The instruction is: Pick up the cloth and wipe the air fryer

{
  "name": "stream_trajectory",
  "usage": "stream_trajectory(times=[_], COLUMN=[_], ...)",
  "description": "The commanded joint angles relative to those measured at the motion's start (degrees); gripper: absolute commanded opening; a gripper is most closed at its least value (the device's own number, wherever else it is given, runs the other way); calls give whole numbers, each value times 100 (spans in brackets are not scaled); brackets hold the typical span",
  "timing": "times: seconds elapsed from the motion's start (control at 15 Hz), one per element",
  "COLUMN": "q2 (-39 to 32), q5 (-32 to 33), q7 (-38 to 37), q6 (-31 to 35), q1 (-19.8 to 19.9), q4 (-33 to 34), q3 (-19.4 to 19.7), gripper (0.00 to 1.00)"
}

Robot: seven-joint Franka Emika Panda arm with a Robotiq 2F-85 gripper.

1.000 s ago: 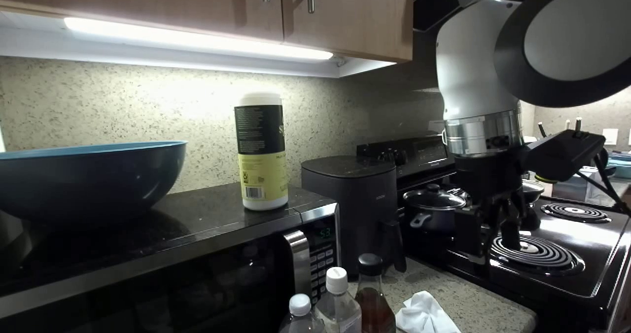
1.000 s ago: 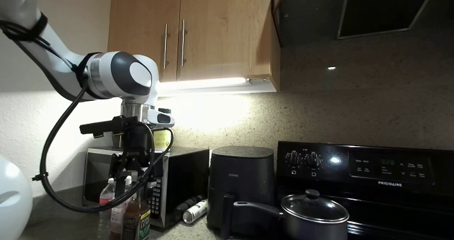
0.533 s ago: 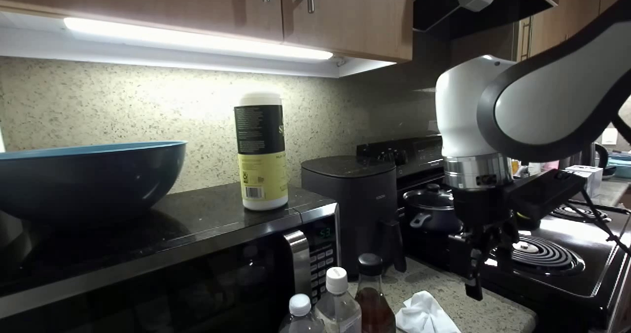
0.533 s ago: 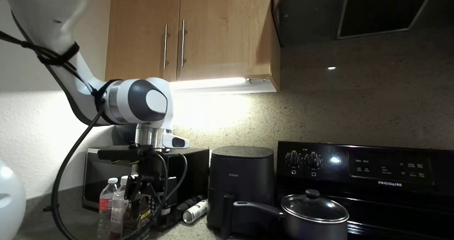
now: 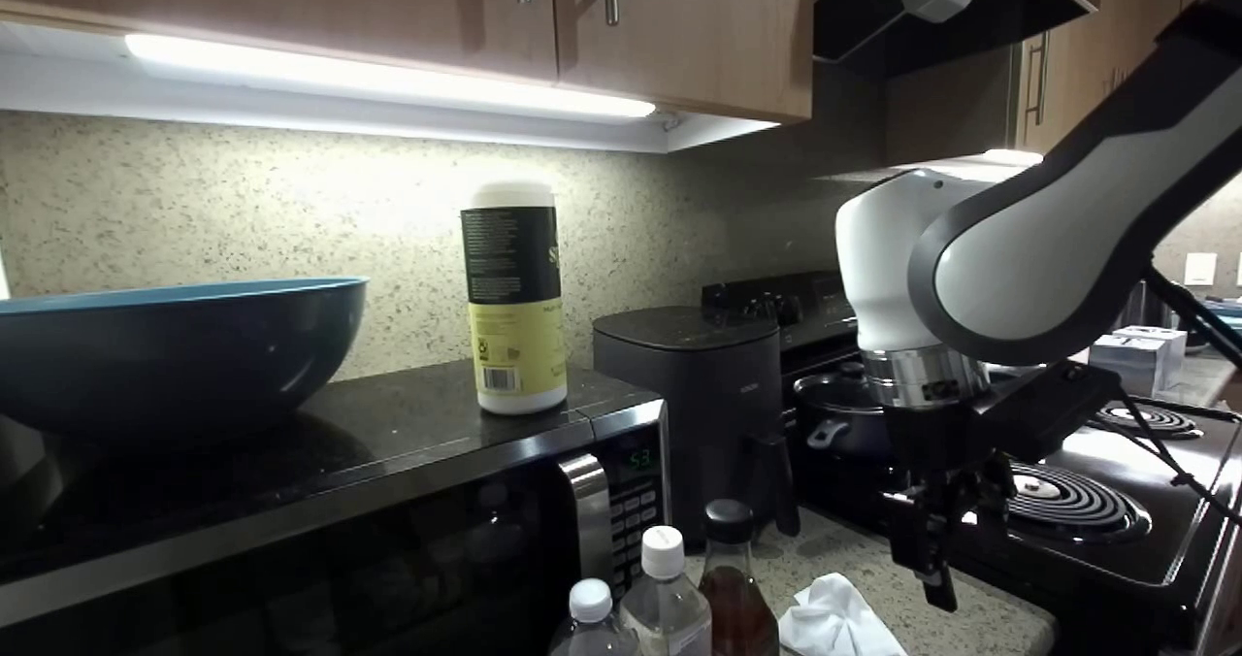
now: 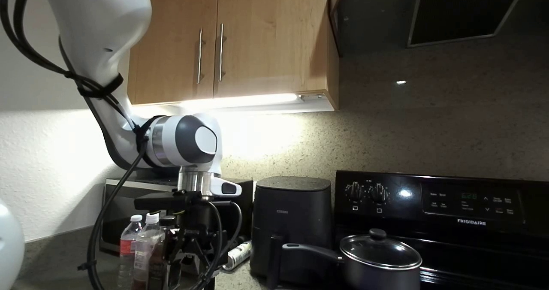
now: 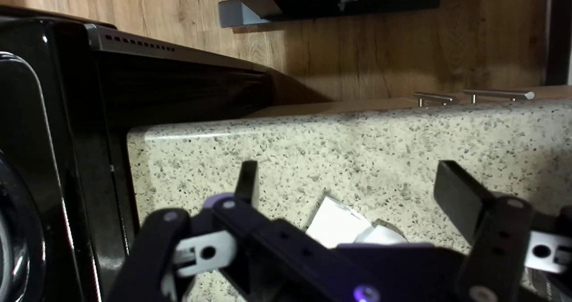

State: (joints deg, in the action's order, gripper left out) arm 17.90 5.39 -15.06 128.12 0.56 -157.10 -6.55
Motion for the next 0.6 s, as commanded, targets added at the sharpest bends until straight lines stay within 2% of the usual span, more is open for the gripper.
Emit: stream_trajectory(times=[0.0, 0.27, 0.53], q2=[-229, -1109, -1969], q5=[-24, 195, 494], q7=[37, 392, 760], q6=[101, 724, 914], q1=[-2, 133, 94], q4=[105, 539, 1239], q3=[97, 348, 515], gripper=[100, 100, 100])
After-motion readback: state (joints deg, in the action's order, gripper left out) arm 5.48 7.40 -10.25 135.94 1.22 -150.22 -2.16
